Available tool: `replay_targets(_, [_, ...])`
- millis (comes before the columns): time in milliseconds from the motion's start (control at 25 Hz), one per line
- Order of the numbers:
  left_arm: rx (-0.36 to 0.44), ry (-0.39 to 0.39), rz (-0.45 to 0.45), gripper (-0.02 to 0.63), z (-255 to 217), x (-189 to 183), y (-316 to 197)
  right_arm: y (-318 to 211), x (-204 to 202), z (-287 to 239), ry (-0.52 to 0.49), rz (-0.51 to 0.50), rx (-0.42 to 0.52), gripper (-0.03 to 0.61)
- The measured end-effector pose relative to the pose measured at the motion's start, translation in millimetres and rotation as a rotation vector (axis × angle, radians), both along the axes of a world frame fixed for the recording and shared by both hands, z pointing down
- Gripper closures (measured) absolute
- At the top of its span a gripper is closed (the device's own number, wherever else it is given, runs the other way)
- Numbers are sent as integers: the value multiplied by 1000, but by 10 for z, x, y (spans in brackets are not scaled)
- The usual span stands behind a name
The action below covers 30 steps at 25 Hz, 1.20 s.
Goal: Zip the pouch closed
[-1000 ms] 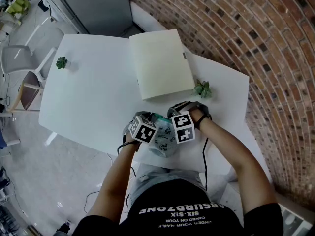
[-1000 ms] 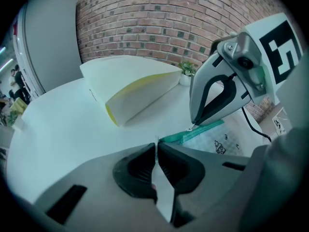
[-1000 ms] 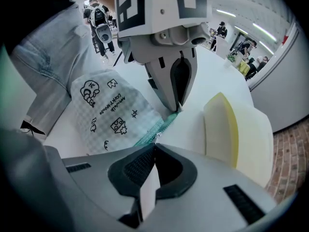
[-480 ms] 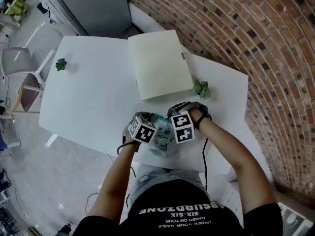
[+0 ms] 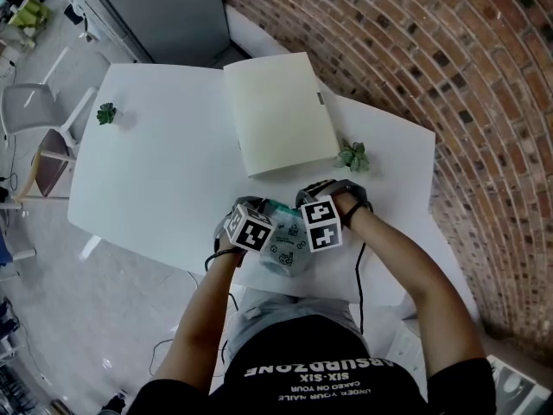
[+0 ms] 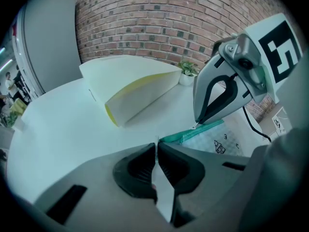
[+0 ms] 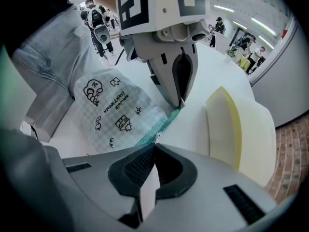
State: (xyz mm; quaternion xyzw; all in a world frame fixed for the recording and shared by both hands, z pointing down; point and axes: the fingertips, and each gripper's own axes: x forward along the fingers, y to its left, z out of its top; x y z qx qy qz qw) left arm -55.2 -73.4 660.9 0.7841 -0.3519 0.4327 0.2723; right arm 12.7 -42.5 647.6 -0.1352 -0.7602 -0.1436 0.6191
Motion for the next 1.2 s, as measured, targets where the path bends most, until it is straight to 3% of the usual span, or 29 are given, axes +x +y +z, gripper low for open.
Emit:
replay_targets(280, [-15,1,12,589,4,8,-3,10,16,21,29,-32,9,578])
replay_targets(1200, [-20,-11,30,591,0,3,0,25,68,10,11,63,-75,579])
